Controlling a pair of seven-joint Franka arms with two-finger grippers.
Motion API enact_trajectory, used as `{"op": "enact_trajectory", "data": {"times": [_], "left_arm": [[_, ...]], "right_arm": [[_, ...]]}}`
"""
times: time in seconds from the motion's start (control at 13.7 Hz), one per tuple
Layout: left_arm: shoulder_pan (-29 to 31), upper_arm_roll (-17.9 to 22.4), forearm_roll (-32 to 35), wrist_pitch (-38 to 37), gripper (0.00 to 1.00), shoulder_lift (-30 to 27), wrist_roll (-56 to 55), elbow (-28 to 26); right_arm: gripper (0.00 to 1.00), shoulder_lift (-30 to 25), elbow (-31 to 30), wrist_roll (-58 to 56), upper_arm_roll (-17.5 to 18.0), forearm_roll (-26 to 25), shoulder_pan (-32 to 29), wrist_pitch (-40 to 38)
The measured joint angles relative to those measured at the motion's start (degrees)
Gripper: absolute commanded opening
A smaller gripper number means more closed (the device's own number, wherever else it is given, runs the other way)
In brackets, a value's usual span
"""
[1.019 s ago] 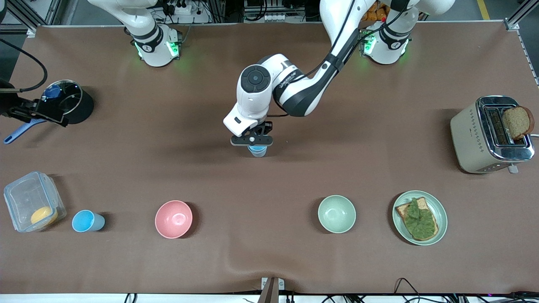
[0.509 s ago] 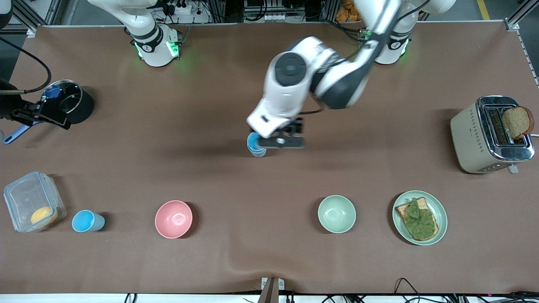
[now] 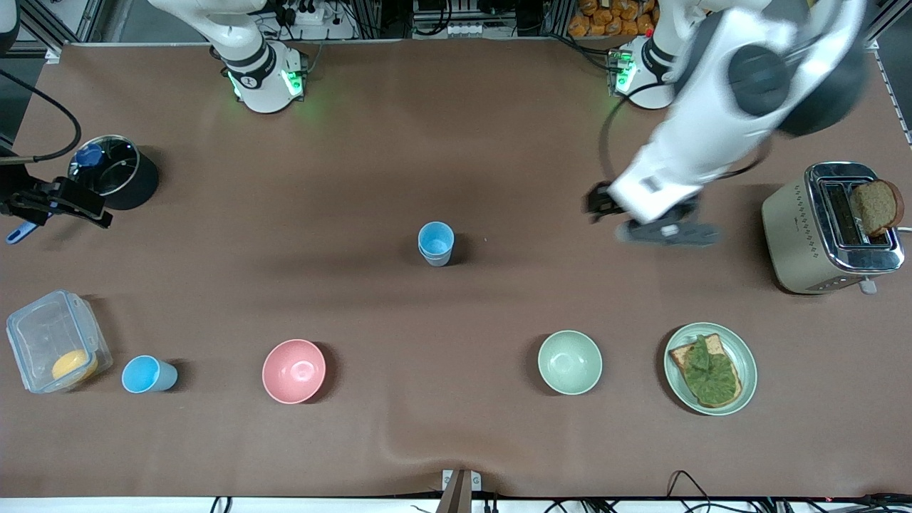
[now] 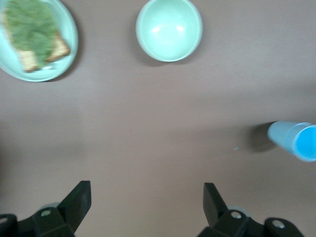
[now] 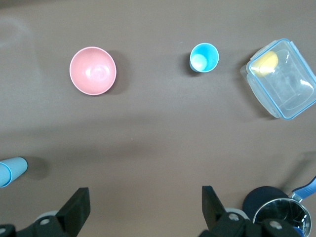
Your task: Stack blue cups with both arms
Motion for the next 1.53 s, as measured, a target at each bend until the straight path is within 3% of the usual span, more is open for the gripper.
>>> {"op": "enact_trajectory", "data": {"times": [0.15, 0.36, 0.58, 1.53], "left_arm": [[5.1, 0.0, 0.1, -0.8, 1.00, -5.7, 4.5, -4.2], [9.7, 0.0, 2.9, -4.8, 1.00, -9.5, 6.9, -4.9], [10.2, 0.0, 5.7, -6.9, 1.00, -9.9, 6.9, -3.2], [17.8, 0.1, 5.9, -7.7, 1.00, -9.9, 7.0, 0.4]], "right_arm": [[1.00, 0.0, -0.4, 0.0, 0.0, -0.1, 0.0, -0.5], [1.00, 0.0, -0.7, 0.0, -0.2, -0.2, -0.3, -1.8], [1.00, 0.0, -0.7, 0.0, -0.3, -0.2, -0.5, -1.8], [1.00, 0.0, -0.9, 0.0, 0.0, -0.1, -0.5, -2.0]]}}
